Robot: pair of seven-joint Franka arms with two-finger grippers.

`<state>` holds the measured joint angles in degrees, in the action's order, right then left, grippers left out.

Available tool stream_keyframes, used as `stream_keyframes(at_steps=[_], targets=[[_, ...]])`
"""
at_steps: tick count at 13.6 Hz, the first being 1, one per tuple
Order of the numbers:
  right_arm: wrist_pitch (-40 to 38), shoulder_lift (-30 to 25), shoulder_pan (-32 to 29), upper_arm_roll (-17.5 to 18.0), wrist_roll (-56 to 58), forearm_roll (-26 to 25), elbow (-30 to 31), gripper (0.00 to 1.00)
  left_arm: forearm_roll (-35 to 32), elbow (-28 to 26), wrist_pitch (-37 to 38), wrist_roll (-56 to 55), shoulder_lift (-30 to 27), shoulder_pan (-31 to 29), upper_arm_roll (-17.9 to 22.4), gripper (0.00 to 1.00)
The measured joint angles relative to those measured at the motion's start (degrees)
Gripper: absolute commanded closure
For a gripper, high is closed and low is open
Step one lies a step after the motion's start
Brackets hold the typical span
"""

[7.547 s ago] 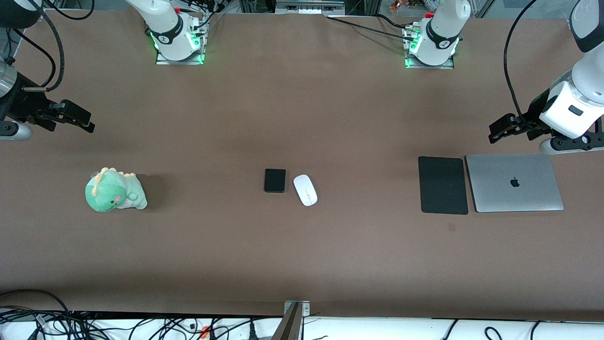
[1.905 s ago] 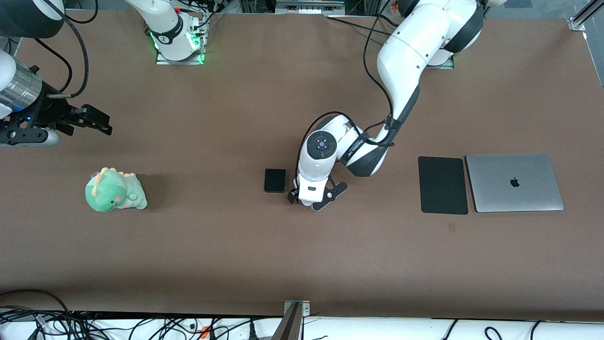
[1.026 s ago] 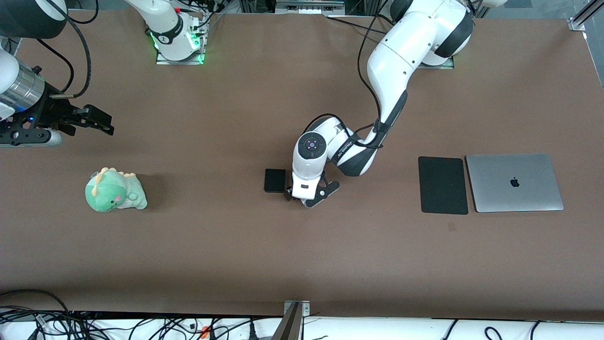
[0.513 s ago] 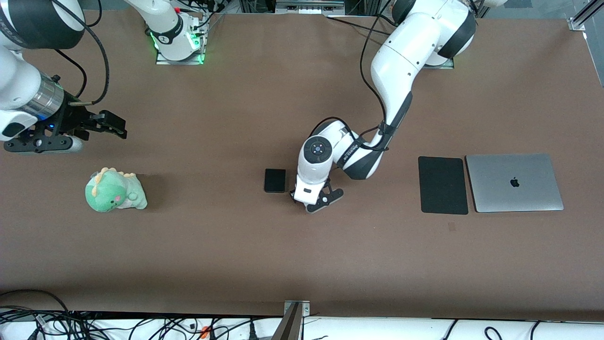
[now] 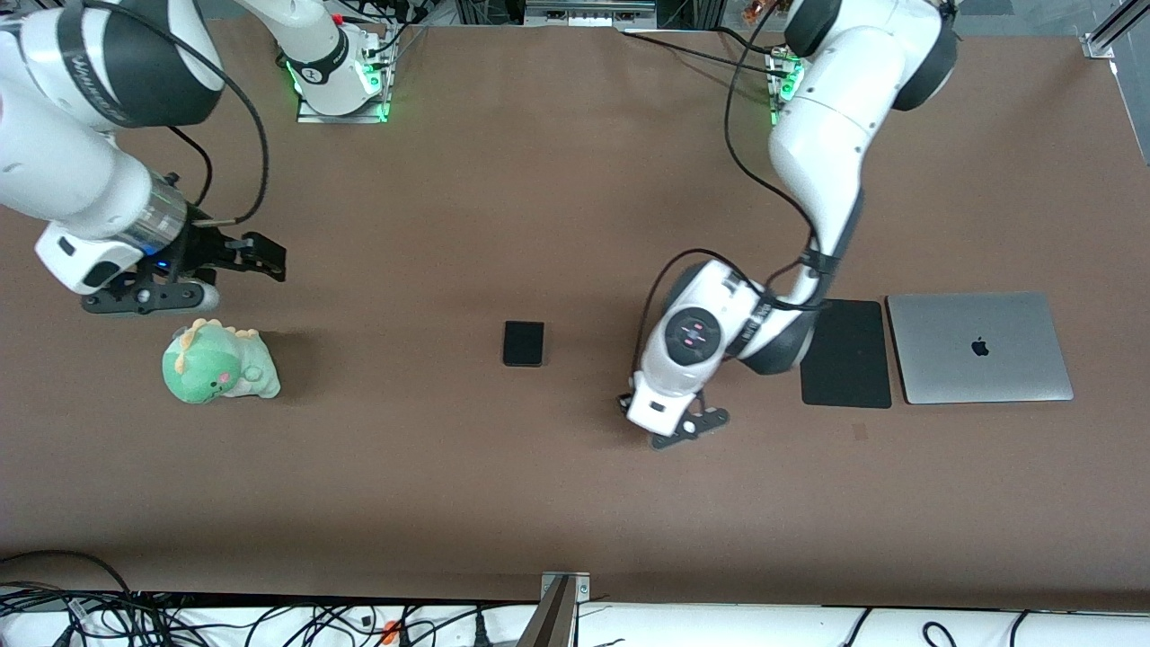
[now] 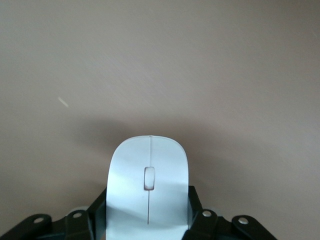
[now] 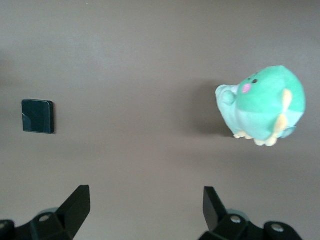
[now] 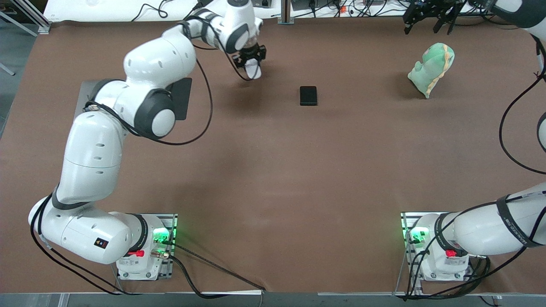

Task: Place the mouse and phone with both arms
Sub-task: 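Carry the mouse to the pad while the right gripper reaches the phone, then lower the mouse onto the pad while the right gripper grasps the phone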

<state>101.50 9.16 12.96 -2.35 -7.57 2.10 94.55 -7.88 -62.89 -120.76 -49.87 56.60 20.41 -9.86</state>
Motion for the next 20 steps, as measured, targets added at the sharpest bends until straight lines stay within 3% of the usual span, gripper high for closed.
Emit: stream_keyframes(at_steps=[7,12,20], targets=[[8.2,6.1,7.2,0.1,-13.0,0.0,0.2,0.00,0.0,-15.8,1.9,21.7,-11.6,-11.4,-1.0,1.00],[15.2,11.1,11.7,0.2,-20.0,0.0,0.6,0.00,0.0,-26.0,1.9,39.5,-16.5,-23.0,-1.0,1.00],[30.7,22.0,19.5,0.2,-27.6,0.0,0.8,0.00,0.0,-33.5,1.0,46.7,-18.1,-28.7,-1.1,1.00]])
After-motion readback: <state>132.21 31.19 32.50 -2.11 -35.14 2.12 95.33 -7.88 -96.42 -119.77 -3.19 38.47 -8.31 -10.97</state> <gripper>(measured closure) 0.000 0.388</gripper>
